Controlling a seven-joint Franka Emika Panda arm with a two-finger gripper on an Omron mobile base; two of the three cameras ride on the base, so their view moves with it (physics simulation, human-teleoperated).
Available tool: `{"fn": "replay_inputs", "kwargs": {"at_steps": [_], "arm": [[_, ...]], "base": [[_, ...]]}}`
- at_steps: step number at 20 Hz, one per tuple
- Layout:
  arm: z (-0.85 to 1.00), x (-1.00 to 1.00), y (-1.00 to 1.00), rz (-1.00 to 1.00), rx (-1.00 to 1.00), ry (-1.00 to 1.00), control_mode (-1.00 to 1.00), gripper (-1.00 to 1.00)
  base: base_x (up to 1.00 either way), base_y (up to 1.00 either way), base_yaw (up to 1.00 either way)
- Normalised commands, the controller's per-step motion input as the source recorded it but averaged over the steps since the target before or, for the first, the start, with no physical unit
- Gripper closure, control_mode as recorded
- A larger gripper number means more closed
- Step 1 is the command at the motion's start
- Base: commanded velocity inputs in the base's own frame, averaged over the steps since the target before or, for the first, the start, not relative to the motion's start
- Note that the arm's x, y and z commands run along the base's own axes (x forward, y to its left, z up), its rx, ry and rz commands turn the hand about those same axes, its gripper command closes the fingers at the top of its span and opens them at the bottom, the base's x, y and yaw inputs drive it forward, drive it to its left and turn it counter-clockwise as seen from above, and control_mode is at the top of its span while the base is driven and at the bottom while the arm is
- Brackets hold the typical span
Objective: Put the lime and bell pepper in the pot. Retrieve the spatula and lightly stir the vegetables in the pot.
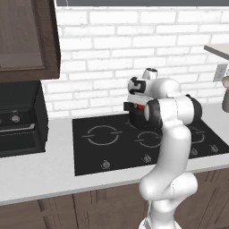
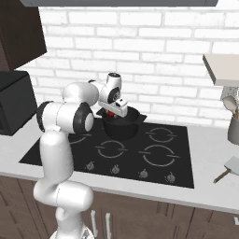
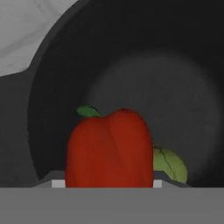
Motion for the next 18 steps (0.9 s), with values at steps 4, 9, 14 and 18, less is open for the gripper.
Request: {"fn": "replay_inputs", "kwargs": {"at_steps": [4, 9, 14, 18], "arm": [[-0.03, 0.08, -0.29, 0.0, 0.0, 0.11, -1.0, 1.0], [-0.35, 0.0, -0.13, 0.0, 0.0, 0.09, -1.0, 1.0], [-0.57, 0.08, -0.05, 0.0, -0.02, 0.12, -1.0, 1.0], [-0.4, 0.01, -0.08, 0.0, 0.0, 0.03, -1.0, 1.0]], "base": [[0.0, 0.0, 0.0], [0.0, 0.0, 0.0], [0.0, 0.0, 0.0], [0.0, 0.0, 0.0]]}}
